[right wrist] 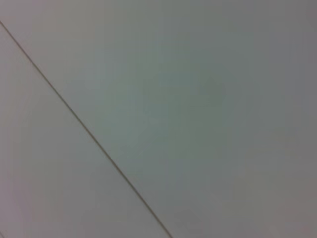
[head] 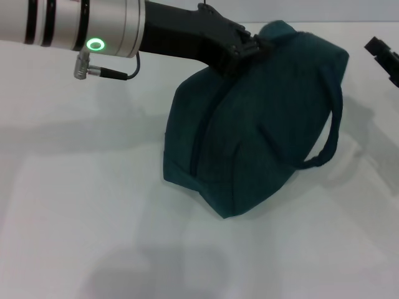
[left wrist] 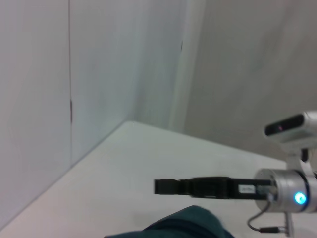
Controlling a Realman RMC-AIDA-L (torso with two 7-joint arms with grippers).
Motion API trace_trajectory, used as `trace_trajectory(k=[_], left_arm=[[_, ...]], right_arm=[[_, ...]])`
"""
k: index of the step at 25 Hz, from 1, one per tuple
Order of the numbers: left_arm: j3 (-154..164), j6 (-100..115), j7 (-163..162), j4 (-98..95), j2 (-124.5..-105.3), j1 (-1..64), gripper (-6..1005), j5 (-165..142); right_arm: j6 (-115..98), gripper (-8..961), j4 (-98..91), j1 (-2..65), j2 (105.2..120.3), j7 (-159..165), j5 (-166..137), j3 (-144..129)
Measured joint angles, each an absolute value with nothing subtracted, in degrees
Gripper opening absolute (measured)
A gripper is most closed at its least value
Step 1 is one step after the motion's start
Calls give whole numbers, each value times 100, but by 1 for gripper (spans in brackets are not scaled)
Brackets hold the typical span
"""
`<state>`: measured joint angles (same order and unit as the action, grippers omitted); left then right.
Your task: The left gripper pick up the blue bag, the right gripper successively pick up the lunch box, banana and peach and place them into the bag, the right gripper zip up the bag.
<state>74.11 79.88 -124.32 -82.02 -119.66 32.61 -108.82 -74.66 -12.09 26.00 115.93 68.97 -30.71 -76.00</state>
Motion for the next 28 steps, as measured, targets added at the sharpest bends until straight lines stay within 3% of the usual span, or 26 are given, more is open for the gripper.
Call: trace_trajectory(k=[10,17,24,28], left_arm=[[7096,7673,-12305,-7760,-11971,3148,76,-10440],[6747,7815,-10509,-7386,-11952,2390,313,-8645],[6414,8620,-7947,-6574,-11945,1136,547,-7372],[6091,8897,-7344,-5783,-11918,869,718,-7433]], right_arm=[[-7780,475,-1241,2269,11549,6578,-3041,-7603],[-8488,680,-1278,2160,11426,6087,-3079,-7355],[-9880,847,-1805,1962,10900,5719,-4245,-7353],[-10261,862,-2507,1701,10886,5511,-5482,-7323]])
